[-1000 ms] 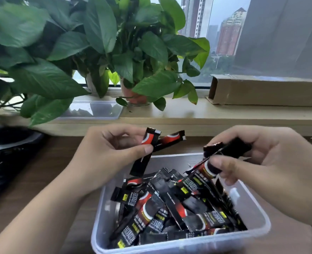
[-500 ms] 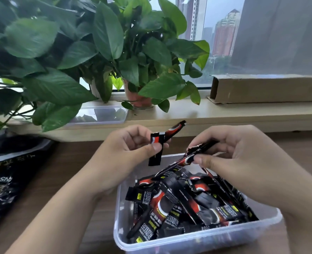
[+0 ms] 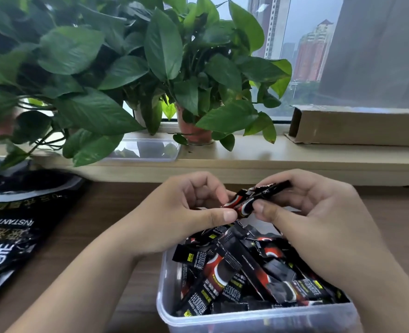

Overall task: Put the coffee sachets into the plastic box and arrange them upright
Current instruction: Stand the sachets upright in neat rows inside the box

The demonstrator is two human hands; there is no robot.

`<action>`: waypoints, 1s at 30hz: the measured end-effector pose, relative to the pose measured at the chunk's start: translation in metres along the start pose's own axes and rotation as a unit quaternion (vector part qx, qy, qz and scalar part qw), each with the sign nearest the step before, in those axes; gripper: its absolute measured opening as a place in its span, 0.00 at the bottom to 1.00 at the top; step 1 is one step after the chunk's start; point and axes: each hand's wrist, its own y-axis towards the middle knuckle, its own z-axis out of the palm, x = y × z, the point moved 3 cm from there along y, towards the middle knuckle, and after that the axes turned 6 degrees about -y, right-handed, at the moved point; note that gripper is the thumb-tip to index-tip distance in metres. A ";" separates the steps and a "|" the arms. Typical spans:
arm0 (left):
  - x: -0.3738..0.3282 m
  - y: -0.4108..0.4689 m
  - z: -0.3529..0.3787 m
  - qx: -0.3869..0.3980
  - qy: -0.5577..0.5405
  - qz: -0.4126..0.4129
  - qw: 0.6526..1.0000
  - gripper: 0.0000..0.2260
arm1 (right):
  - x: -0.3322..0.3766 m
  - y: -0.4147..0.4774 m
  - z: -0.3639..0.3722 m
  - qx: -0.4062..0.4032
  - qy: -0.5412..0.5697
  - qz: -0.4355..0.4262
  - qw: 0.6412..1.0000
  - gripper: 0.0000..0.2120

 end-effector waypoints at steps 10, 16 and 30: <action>-0.006 0.000 0.001 -0.092 -0.072 0.016 0.993 0.08 | -0.004 0.005 -0.002 -0.047 0.022 0.065 0.996 0.08; -0.008 -0.001 -0.001 -0.181 -0.089 0.024 0.979 0.09 | -0.009 0.006 -0.006 -0.018 0.035 0.084 0.996 0.08; -0.014 -0.001 0.001 -0.206 -0.146 0.031 0.967 0.10 | 0.000 0.000 -0.007 0.022 0.267 0.118 0.956 0.03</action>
